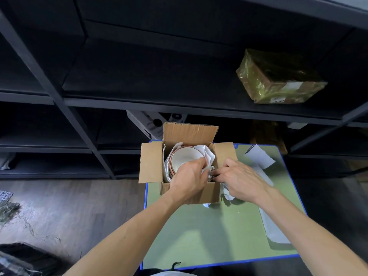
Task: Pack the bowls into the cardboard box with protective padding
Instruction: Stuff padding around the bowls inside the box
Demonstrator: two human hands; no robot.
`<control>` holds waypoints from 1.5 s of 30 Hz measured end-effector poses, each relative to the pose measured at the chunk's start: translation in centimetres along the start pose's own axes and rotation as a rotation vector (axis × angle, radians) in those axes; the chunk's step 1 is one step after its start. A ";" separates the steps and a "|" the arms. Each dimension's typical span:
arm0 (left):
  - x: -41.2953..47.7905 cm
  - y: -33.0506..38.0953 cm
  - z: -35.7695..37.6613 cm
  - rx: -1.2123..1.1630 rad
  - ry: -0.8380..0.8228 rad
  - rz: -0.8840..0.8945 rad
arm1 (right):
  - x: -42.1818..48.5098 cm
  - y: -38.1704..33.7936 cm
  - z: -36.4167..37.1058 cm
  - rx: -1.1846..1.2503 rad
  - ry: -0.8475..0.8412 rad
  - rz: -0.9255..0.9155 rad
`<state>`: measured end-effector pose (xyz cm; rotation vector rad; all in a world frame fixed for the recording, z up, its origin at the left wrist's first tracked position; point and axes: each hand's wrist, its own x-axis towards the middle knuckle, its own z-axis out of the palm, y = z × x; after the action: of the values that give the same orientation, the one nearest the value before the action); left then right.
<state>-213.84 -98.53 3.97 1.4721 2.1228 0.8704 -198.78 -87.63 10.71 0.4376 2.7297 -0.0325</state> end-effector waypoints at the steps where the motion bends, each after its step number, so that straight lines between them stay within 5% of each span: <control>1: 0.0 0.0 0.0 0.000 0.003 0.003 | 0.3 0.1 0.5 0.002 -0.023 0.029; 24: -0.5 1.0 -0.5 0.071 0.005 -0.011 | -1.1 -1.8 -0.5 0.105 0.148 0.065; 35: -0.4 2.1 -0.8 -0.059 0.160 -0.077 | -5.0 4.1 1.7 0.295 0.454 0.073; 45: -1.4 9.6 1.0 0.030 0.248 -0.005 | -7.9 8.4 5.3 0.369 0.425 0.133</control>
<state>-206.19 -97.18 9.94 1.4371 2.3232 1.0718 -187.31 -82.46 8.95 0.8087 3.1069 -0.4643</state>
